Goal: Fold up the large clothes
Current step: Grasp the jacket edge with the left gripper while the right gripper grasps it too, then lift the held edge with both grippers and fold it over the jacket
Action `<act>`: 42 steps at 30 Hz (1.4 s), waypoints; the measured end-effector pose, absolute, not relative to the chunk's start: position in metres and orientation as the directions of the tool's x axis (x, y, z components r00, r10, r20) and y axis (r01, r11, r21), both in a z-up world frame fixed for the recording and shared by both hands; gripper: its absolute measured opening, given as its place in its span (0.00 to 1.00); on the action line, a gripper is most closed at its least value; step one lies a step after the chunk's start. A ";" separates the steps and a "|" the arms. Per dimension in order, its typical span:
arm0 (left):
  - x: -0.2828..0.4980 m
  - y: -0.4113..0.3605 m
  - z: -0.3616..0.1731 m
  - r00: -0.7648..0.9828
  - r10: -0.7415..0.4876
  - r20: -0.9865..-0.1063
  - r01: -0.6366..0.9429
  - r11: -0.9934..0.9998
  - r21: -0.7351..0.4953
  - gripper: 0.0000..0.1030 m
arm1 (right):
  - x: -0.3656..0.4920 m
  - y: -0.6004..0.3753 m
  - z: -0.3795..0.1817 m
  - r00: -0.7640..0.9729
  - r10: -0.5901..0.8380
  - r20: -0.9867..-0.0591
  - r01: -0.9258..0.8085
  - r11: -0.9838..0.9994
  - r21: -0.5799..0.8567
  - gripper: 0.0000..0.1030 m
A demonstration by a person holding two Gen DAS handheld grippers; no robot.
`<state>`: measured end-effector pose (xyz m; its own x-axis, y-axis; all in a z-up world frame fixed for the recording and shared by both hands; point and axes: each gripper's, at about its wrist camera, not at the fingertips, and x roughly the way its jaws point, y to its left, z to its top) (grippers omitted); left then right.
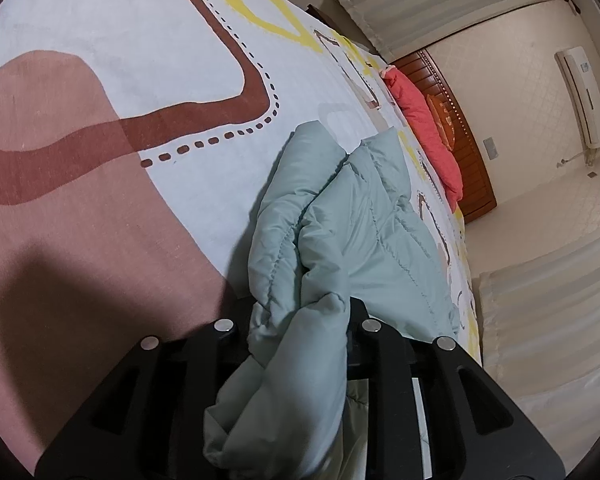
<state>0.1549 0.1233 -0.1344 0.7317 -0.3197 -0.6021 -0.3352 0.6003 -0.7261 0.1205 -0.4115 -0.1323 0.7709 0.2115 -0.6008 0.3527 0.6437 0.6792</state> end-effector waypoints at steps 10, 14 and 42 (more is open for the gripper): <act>0.142 0.095 -0.080 0.803 -0.268 -0.533 -0.204 0.716 -0.668 0.15 | 0.112 -0.406 -0.140 0.777 0.233 -0.585 0.330 0.641 0.693 0.30; 0.136 0.070 -0.048 0.830 -0.302 -0.469 -0.105 0.741 -0.663 0.15 | 0.106 -0.405 -0.142 0.781 0.237 -0.578 0.325 0.636 0.700 0.29; 0.147 -0.190 -0.077 0.608 -0.508 -0.611 0.259 0.853 -0.452 0.15 | 0.081 -0.414 -0.151 0.807 0.287 -0.516 0.273 0.594 0.757 0.27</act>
